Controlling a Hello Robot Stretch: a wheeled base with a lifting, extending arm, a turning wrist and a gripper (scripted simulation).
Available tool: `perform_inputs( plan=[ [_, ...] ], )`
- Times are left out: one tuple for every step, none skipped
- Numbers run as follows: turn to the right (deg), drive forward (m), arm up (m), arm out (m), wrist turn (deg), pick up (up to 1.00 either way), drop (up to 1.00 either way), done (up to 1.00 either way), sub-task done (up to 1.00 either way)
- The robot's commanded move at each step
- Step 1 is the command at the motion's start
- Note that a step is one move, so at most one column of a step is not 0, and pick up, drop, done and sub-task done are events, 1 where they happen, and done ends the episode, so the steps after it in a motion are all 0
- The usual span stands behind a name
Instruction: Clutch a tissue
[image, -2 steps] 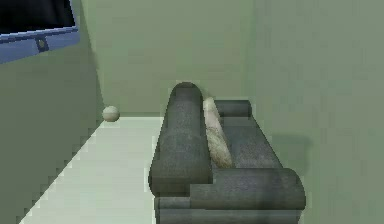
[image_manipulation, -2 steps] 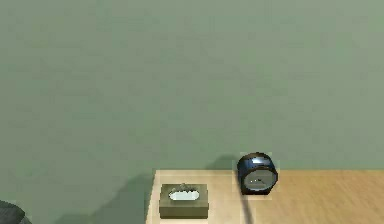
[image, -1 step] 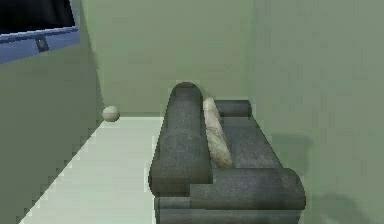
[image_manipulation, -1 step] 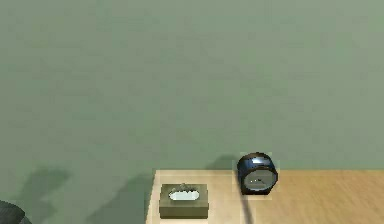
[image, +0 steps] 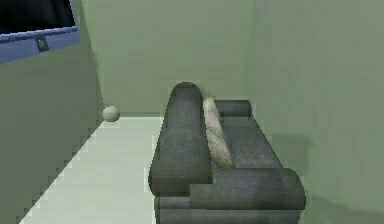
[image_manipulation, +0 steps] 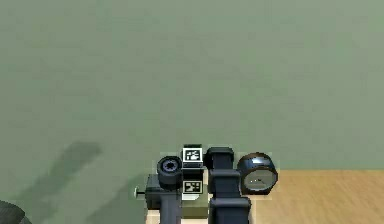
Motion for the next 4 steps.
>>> perform_inputs(
  plan=[
    [0.0,0.0,0.0,0.0,45.0,0.0,0.0,0.0,0.0],
    [0.0,0.0,0.0,0.0,45.0,0.0,0.0,0.0,0.0],
    [0.0,0.0,0.0,0.0,45.0,0.0,0.0,0.0,0.0],
    [0.0,0.0,0.0,0.0,36.0,0.0,0.0,0.0,0.0]
  ],
)
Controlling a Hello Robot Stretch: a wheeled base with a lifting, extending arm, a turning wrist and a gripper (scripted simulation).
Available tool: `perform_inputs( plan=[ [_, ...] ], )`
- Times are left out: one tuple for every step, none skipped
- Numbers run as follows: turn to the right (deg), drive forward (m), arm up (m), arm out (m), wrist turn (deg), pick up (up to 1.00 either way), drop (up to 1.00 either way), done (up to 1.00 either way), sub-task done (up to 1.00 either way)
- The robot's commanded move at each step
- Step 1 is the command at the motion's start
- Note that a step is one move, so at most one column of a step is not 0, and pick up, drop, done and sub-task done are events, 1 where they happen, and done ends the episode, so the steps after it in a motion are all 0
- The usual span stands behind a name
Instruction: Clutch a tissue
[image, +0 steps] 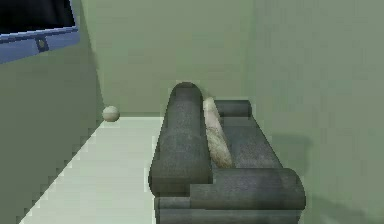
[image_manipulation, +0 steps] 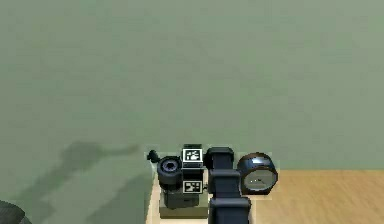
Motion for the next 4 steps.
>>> perform_inputs(
  plan=[
    [0.0,0.0,-0.3,0.0,0.0,0.0,0.0,0.0,0.0],
    [0.0,0.0,0.0,0.0,0.0,1.0,0.0,0.0,0.0],
    [0.0,0.0,0.1,0.0,0.0,0.0,0.0,0.0,0.0],
    [0.0,0.0,0.0,0.0,0.0,0.0,0.0,1.0,0.0]
  ],
)
